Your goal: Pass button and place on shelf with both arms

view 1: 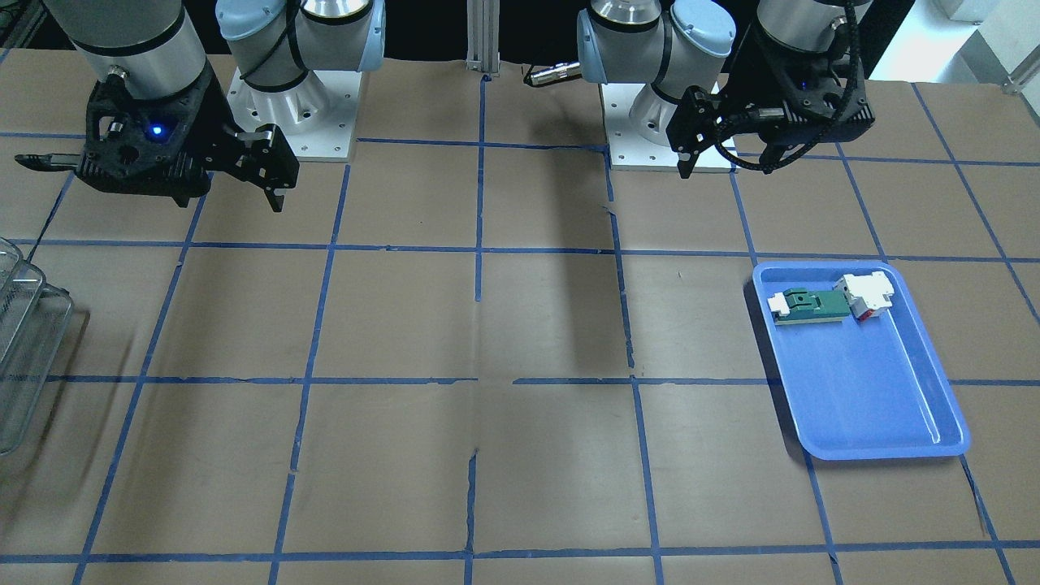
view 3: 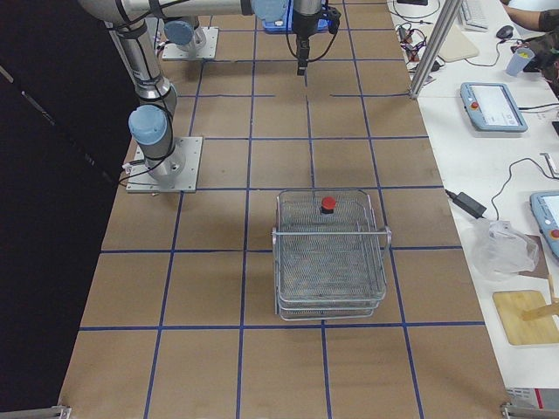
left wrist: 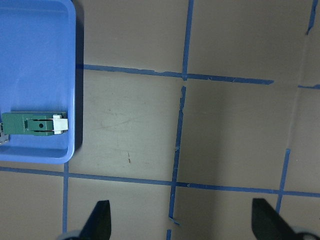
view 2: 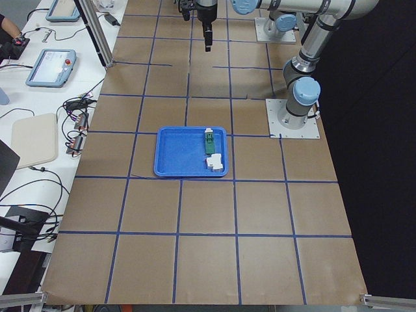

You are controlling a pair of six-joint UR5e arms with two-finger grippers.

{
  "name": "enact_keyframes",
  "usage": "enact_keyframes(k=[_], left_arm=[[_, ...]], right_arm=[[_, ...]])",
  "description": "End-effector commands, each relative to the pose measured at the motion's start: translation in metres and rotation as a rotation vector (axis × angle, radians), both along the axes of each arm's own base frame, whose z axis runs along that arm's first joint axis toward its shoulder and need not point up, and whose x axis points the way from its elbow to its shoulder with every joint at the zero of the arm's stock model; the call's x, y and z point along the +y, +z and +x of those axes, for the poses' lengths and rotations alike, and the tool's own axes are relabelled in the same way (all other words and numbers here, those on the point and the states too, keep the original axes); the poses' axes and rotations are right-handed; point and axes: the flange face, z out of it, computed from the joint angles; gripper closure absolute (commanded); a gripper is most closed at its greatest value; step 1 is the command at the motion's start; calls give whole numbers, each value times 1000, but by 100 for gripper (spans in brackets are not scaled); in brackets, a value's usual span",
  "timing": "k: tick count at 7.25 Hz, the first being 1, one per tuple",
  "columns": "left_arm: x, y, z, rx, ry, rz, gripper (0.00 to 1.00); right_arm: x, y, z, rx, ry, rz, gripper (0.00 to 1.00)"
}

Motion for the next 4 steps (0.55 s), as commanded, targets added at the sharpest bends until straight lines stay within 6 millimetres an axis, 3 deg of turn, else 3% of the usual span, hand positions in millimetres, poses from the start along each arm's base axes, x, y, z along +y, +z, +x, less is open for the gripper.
enact_keyframes(k=[1,4], left_arm=[[0,0,-1,0,-2,1,0],[0,0,-1,0,-2,1,0]], right_arm=[[-1,1,-1,-1,9,-8,0],[-2,2,-3,-1,4,-17,0]])
